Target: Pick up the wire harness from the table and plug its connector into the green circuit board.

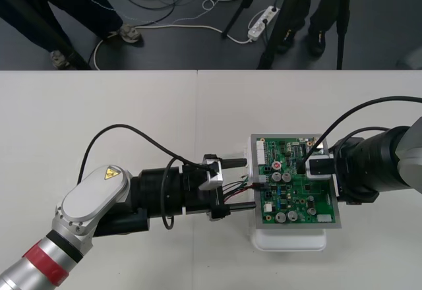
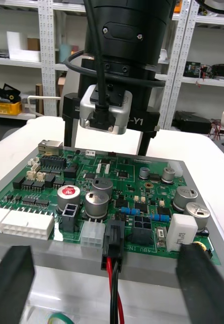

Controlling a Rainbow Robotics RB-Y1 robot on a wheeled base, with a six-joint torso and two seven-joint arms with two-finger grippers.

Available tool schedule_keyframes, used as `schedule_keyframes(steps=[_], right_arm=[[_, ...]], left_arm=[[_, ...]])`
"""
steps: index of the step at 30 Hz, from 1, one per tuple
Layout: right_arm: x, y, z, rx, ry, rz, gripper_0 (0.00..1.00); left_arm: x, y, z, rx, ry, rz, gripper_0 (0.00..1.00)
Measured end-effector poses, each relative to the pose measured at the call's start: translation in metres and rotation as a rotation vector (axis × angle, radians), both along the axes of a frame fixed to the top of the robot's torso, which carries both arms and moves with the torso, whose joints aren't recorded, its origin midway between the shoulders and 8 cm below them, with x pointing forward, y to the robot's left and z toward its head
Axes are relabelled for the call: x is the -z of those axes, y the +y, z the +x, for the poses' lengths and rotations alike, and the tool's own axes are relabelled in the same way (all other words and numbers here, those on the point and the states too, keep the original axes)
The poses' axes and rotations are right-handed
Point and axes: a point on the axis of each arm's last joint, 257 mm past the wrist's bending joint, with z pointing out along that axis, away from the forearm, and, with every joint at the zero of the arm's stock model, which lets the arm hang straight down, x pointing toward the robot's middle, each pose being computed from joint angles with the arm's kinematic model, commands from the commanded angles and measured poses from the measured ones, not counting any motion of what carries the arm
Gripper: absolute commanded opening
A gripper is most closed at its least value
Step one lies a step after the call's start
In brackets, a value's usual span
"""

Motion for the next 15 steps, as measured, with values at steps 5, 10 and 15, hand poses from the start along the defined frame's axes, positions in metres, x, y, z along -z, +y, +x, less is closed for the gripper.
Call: schedule_keyframes(steps=[5,10,15], right_arm=[[-0.005,-0.01,0.004,-0.001,-0.022,-0.001,1.0],[-0.003,-0.022,-0.007,0.018,0.009,0.017,1.0],[-0.01,-0.041,-0.018,0.027,0.032,0.053,1.0]], left_arm=[[0.004,0.015,0.003,-0.029,0.01,0.002,1.0],[0.006,0.042,0.011,-0.083,0.0,0.015,1.0],[0.012,0.076,0.019,-0.139,-0.006,0.047,1.0]])
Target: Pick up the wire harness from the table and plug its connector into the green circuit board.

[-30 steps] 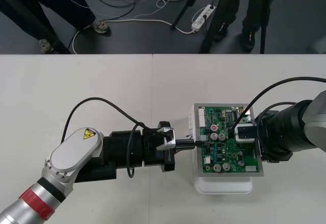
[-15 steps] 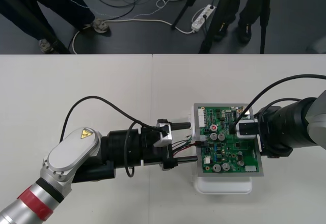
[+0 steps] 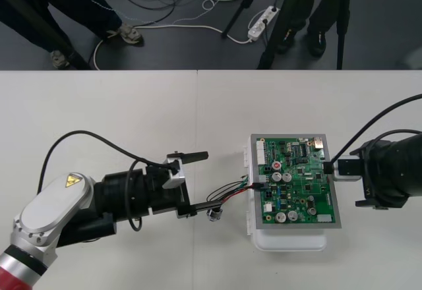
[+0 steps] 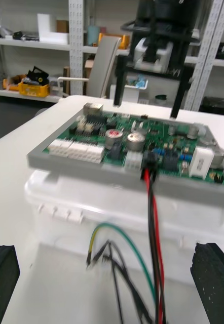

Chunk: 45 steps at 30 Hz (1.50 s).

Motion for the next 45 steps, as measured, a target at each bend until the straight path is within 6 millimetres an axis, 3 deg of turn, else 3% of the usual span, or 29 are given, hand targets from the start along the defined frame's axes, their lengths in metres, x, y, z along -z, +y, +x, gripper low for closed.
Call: schedule_keyframes(steps=[8,18,30,37,45], right_arm=[[-0.027,-0.028,-0.01,0.028,-0.016,0.083,1.0],[-0.05,-0.03,-0.034,0.04,0.01,0.234,1.0],[-0.1,0.023,-0.05,0.025,0.011,0.569,1.0],[-0.126,0.047,-0.048,-0.096,-0.066,0.682,1.0],[-0.15,0.05,-0.049,-0.215,-0.13,0.8,1.0]], left_arm=[[0.007,0.054,0.001,-0.048,-0.007,0.063,1.0],[0.003,0.104,-0.022,0.004,-0.005,0.09,1.0],[-0.015,0.154,-0.054,0.12,-0.039,0.14,1.0],[-0.032,0.191,-0.053,0.095,0.017,0.167,1.0],[-0.055,0.226,-0.053,0.069,0.081,0.194,1.0]])
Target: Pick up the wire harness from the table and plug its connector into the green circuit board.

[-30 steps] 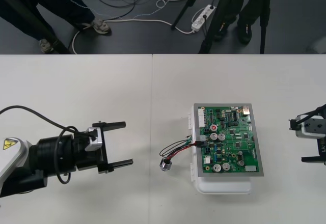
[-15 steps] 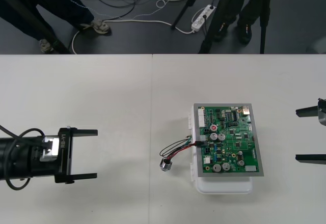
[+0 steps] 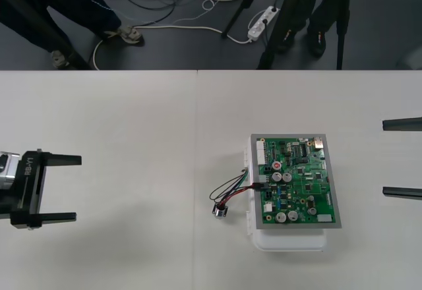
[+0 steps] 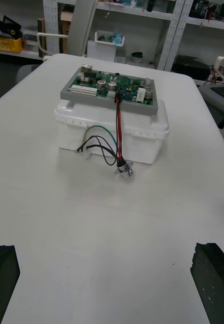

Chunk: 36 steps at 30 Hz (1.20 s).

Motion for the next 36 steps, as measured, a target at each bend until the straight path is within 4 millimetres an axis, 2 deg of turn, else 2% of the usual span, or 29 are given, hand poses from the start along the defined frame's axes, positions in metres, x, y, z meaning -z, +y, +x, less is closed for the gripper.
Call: schedule_keyframes(steps=[7,14,18,25,36], right_arm=[[-0.006,-0.01,-0.015,-0.071,0.018,0.066,1.0],[-0.004,-0.028,-0.034,-0.156,0.019,0.033,1.0],[-0.002,-0.033,-0.041,-0.177,0.039,0.026,1.0],[-0.006,-0.038,-0.055,-0.221,0.063,0.01,1.0],[-0.017,-0.04,-0.058,-0.193,0.116,0.035,1.0]], left_arm=[[-0.024,0.018,-0.008,0.025,-0.016,0.04,1.0],[-0.053,0.031,-0.017,0.055,-0.047,0.077,1.0],[-0.061,0.036,-0.022,0.06,-0.038,0.081,1.0],[-0.082,0.05,-0.015,0.026,-0.086,0.087,1.0],[-0.086,0.053,-0.014,0.022,-0.092,0.101,1.0]])
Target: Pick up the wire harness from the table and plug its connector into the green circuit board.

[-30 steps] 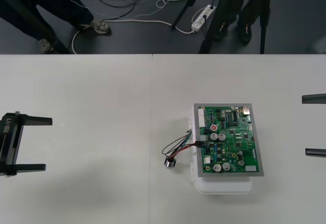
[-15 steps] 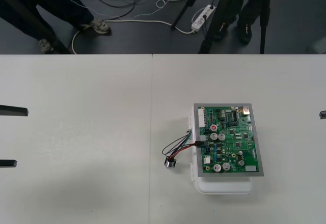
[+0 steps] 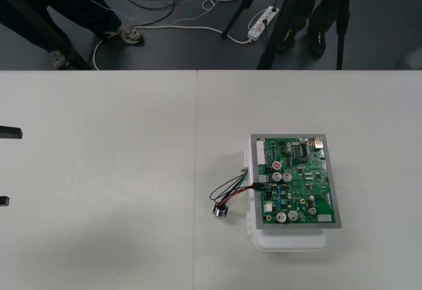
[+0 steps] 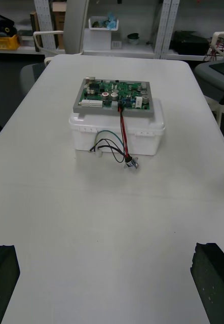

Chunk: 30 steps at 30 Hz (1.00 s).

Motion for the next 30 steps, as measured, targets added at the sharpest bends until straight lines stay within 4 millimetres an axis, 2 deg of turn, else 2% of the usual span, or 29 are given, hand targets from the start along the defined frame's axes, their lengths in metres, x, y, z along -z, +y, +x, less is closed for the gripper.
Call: schedule_keyframes(steps=[8,30], right_arm=[[-0.0073,0.0032,-0.0008,-0.003,0.001,0.033,1.0],[-0.008,0.0,0.005,0.021,-0.003,0.04,1.0]], left_arm=[[0.0002,0.0001,0.0,-0.002,0.004,0.0,1.0],[0.0002,0.0001,0.0,-0.003,0.006,-0.001,1.0]])
